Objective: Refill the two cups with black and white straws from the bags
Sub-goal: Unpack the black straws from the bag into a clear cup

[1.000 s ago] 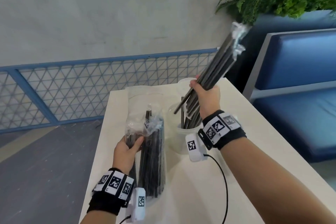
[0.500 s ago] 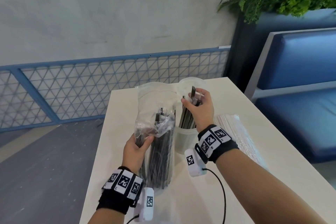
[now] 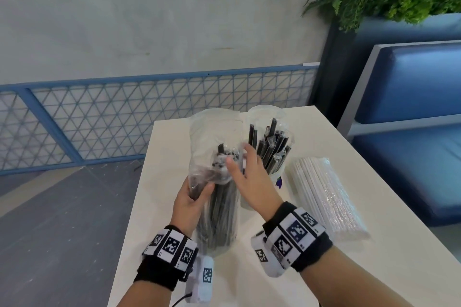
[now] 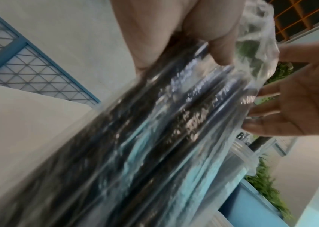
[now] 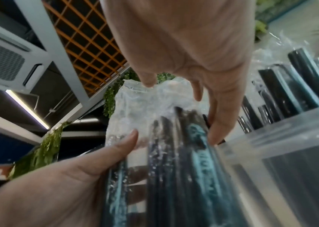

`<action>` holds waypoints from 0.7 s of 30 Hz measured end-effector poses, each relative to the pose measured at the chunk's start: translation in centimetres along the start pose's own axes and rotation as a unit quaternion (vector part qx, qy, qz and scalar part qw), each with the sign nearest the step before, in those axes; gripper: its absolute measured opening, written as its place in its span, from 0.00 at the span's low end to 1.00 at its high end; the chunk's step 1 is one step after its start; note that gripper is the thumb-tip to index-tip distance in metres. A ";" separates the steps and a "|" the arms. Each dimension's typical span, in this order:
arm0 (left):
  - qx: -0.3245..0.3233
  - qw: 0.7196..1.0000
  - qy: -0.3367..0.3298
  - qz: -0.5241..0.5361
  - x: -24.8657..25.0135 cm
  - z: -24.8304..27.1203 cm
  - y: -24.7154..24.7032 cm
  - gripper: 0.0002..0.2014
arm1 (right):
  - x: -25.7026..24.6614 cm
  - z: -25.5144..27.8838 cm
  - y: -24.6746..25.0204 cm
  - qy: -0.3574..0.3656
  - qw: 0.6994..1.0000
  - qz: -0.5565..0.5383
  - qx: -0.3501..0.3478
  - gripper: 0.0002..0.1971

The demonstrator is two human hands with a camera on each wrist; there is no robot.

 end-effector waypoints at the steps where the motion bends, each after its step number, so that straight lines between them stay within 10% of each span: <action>1: -0.030 1.000 -0.006 -0.006 0.4 0.0 -0.6 0.18 | 0.3 0.0 -0.4 -0.030 0.999 -0.036 -0.025 0.42; 11: -0.070 0.992 0.024 -0.098 -0.3 -1.8 -0.9 0.56 | 0.5 -0.9 -0.4 -0.012 1.000 0.008 -0.021 0.31; 16: -0.046 0.994 0.035 -0.097 -0.5 -1.9 -1.4 0.43 | -4.7 -0.2 1.2 0.227 0.964 0.111 0.083 0.22; 21: -0.031 0.997 0.029 -0.070 -0.8 -1.7 -1.1 0.38 | -3.5 -1.7 0.0 0.127 0.949 0.273 -0.096 0.27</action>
Point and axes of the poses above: each hand's wrist, its own z-axis away from the middle knuckle, its own y-axis out of the back of the hand, x = y × z, the point moved 7 cm from there along -z, towards the middle knuckle, and after that the axes turned 1 degree about x, right-handed, at the moved point
